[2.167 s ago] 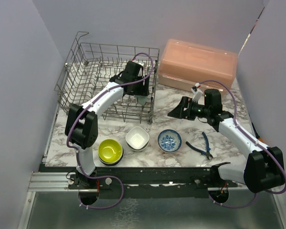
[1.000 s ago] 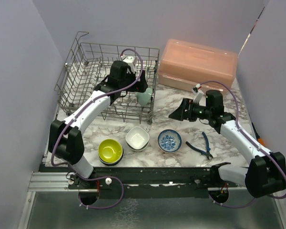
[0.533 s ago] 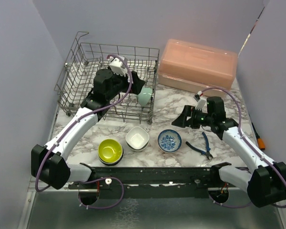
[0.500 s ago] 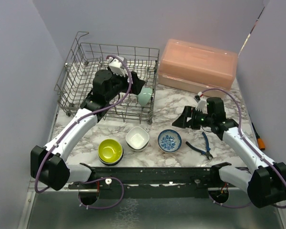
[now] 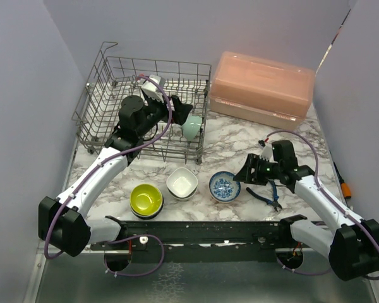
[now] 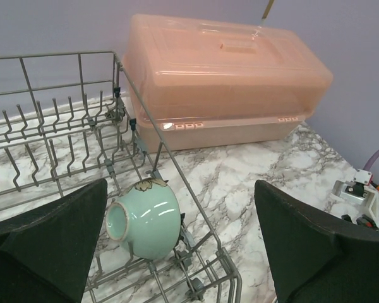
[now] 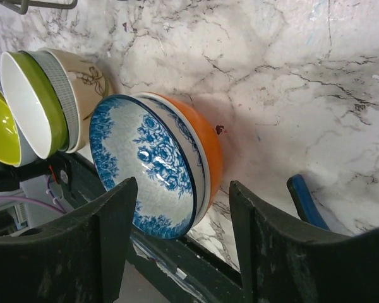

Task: Load the bowls into the dish rack
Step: Pick up the bowl from the center of the board.

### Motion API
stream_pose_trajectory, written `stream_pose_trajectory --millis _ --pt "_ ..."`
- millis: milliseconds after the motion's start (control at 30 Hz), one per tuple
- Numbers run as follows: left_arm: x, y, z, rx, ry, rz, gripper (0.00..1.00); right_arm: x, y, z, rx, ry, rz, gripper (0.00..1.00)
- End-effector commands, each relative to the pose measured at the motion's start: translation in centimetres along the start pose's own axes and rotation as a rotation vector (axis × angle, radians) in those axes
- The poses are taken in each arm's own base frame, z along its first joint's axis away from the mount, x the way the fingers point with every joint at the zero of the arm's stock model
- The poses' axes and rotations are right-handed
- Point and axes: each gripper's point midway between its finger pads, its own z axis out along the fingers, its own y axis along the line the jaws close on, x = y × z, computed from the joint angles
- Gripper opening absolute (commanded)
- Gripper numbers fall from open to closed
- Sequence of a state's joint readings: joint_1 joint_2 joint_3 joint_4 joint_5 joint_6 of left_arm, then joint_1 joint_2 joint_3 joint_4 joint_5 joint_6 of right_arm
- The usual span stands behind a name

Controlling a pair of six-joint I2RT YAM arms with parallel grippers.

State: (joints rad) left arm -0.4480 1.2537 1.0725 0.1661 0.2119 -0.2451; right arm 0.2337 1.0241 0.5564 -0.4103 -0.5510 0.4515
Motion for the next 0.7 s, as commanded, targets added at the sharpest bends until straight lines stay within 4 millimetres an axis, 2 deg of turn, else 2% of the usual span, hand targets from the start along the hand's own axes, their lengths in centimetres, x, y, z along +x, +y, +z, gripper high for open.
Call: stream_pose_trajectory --millis 0,267,333,467,667 --pt "-0.1 -0.8 0.3 0.046 -0.005 -0.002 0.99 0.9 0.0 0.2 -0.018 0.037 0.024 0.62" --pt "-0.4 -0.7 0.2 0.041 -0.014 0.006 0.99 1.9 -0.4 1.4 -0.022 0.082 0.038 0.48" --pt "-0.3 -0.7 0.2 0.042 -0.011 0.006 0.99 2.0 -0.6 1.6 -0.011 0.084 0.035 0.41" --pt "-0.3 -0.6 0.3 0.036 -0.012 0.003 0.99 1.7 -0.6 1.7 0.003 0.080 0.024 0.37" --pt "-0.6 -0.5 0.0 0.024 -0.023 0.004 0.99 0.9 -0.5 1.5 0.039 0.052 -0.003 0.23"
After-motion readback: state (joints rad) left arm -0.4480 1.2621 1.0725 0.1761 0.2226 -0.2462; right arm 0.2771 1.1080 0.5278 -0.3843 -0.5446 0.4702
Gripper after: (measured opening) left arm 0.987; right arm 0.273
